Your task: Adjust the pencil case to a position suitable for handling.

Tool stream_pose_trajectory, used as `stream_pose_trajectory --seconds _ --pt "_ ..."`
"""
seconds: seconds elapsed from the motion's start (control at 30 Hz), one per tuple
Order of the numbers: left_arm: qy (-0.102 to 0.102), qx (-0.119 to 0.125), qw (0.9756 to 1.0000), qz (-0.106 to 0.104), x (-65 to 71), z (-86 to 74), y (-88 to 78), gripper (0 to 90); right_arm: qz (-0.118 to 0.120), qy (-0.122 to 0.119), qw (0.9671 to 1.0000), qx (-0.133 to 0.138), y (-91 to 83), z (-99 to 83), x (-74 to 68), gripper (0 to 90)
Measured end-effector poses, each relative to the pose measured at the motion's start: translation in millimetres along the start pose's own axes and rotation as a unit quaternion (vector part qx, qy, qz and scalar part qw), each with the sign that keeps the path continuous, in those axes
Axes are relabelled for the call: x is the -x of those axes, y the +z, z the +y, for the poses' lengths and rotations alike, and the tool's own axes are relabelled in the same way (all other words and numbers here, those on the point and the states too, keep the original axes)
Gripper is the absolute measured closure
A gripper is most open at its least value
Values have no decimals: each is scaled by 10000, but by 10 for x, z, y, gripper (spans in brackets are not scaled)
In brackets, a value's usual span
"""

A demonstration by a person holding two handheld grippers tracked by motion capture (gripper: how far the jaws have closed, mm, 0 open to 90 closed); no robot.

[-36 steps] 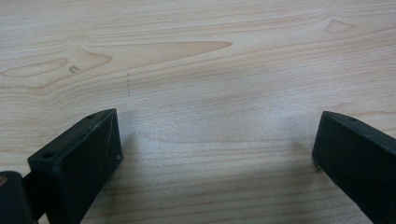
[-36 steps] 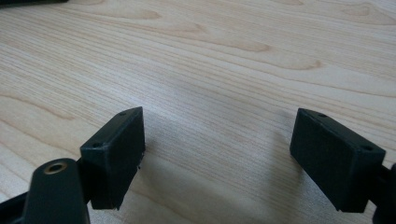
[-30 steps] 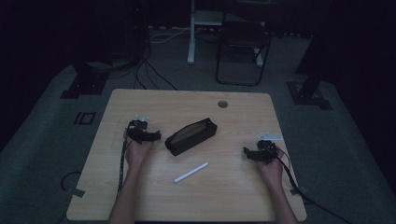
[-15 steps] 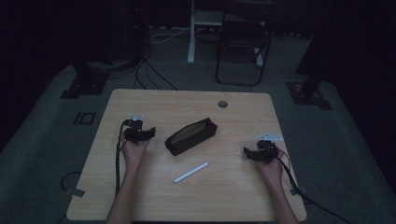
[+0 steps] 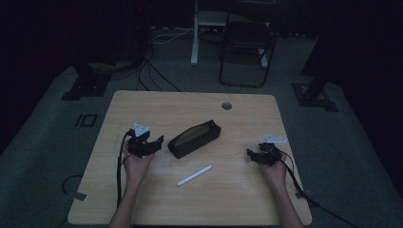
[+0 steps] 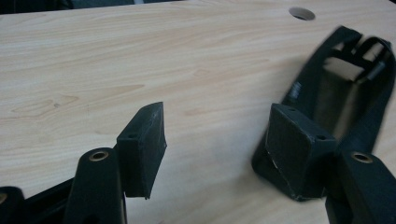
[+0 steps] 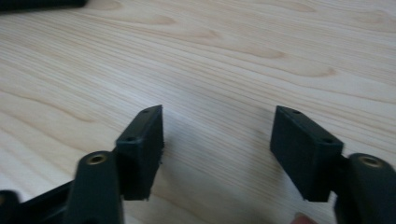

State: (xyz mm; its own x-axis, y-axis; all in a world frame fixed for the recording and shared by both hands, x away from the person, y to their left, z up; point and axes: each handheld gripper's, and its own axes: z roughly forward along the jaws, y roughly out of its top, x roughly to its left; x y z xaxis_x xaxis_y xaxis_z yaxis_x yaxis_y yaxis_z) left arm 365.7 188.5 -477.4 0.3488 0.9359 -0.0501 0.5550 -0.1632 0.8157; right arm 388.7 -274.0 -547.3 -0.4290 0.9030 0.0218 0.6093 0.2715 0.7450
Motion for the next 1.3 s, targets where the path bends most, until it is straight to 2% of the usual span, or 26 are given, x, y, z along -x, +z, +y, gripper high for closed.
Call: stream_pose_trajectory --seconds 0.07,0.13,0.27,0.33,0.43,0.47,0.53,0.73,0.77,0.93,1.1,1.3 --pt "34 8 10000 -38 27 -38 -53 387 23 -35 10000 46 -13 25 -26 390" --pt "44 33 10000 -53 47 -63 -99 392 74 -139 9996 224 -56 132 -117 417" --pt "120 52 9999 -95 72 -83 -169 400 53 -303 9987 398 -72 257 -214 432" --pt "73 93 9999 -105 64 -86 -187 399 61 -363 9982 469 -56 341 -273 432" --pt "85 145 9998 -127 67 -87 -218 399 150 -383 9976 553 -19 464 -340 437" --pt "97 164 9997 -148 75 -88 -229 399 255 -376 9971 610 6 553 -383 443" --pt "166 185 9996 -150 80 -91 -238 400 372 -360 9965 662 27 618 -411 452" --pt "259 223 9992 -223 102 -116 -264 400 544 -390 9950 743 89 806 -501 464" --pt "273 226 9991 -221 104 -115 -264 395 558 -416 9947 759 121 893 -540 464" --pt "278 193 9990 -299 125 -116 -265 391 637 -328 9941 808 183 1025 -578 464" --pt "343 208 9983 -432 216 -113 -291 385 762 -227 9936 796 287 1162 -605 469" --pt "498 22 9974 -524 330 -146 -174 388 889 -60 9939 648 442 1237 -631 468"
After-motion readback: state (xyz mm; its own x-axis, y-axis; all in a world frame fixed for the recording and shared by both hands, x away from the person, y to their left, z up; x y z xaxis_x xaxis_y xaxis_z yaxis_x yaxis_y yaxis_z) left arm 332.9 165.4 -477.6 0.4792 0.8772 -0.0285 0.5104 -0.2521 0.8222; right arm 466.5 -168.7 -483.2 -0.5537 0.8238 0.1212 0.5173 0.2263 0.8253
